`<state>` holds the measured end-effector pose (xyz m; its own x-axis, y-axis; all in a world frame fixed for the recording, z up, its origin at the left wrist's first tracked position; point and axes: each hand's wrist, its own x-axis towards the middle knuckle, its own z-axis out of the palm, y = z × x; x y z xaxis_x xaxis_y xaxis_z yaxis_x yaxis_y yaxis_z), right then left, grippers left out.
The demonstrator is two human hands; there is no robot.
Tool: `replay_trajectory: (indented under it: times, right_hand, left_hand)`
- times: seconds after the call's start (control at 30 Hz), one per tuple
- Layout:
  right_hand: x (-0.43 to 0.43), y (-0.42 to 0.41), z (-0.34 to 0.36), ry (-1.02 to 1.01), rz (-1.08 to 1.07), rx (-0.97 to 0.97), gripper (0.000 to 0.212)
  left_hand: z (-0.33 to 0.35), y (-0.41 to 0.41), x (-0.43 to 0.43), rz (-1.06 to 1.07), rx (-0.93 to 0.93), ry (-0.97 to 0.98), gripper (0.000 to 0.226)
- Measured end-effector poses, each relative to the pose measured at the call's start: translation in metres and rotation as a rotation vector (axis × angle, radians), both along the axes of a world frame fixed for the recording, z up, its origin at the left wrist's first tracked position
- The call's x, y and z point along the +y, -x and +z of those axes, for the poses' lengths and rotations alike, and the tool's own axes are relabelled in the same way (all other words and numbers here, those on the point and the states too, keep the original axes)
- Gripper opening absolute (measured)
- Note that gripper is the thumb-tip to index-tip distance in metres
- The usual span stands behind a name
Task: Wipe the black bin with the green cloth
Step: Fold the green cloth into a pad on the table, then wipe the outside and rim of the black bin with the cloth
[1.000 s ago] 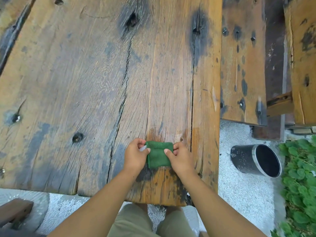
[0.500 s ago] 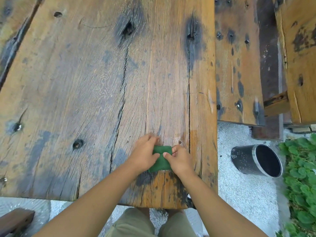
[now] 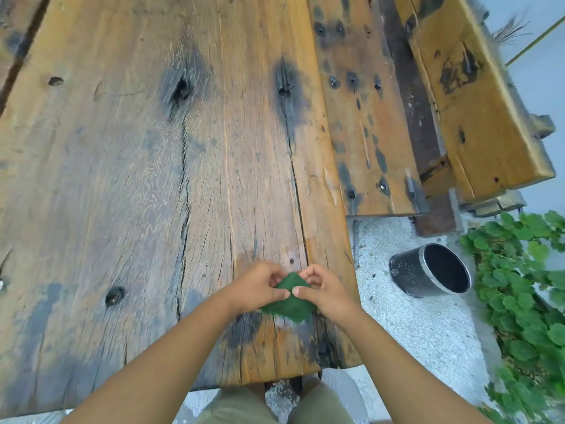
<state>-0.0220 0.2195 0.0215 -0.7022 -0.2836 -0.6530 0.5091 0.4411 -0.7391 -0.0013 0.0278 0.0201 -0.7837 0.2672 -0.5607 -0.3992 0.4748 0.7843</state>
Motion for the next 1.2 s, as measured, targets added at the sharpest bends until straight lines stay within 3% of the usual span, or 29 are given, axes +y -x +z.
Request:
replay_trajectory:
  times: [0.23,0.37,0.67,0.8,0.93,1.03,1.2]
  right_hand:
    - [0.090,-0.010,0.055,0.045,-0.282,0.067,0.022]
    - [0.157,-0.021,0.080,0.150,-0.522,0.071,0.020]
    - [0.319,-0.057,0.078,0.710,-0.982,0.040,0.044]
    - [0.391,-0.070,0.064,0.947,-1.096,-0.101,0.062]
    - [0.460,-0.078,0.057,1.170,-1.181,-0.118,0.076]
    - [0.493,-0.079,0.049,1.199,-1.189,-0.100,0.076]
    - [0.526,-0.066,0.014,1.111,-1.224,-0.075,0.058]
  left_hand:
    - [0.037,0.016,0.089,0.002,0.011,-0.178,0.008]
    - [0.066,0.033,0.157,-0.059,-0.001,-0.310,0.023]
    - [0.093,0.047,0.343,-0.149,-0.006,-0.376,0.016]
    - [0.098,0.046,0.430,-0.129,-0.117,-0.401,0.017]
    - [0.090,0.047,0.512,-0.206,-0.219,-0.408,0.028]
    - [0.079,0.054,0.552,-0.230,-0.202,-0.373,0.016]
    - [0.048,0.077,0.598,-0.297,-0.173,-0.267,0.025]
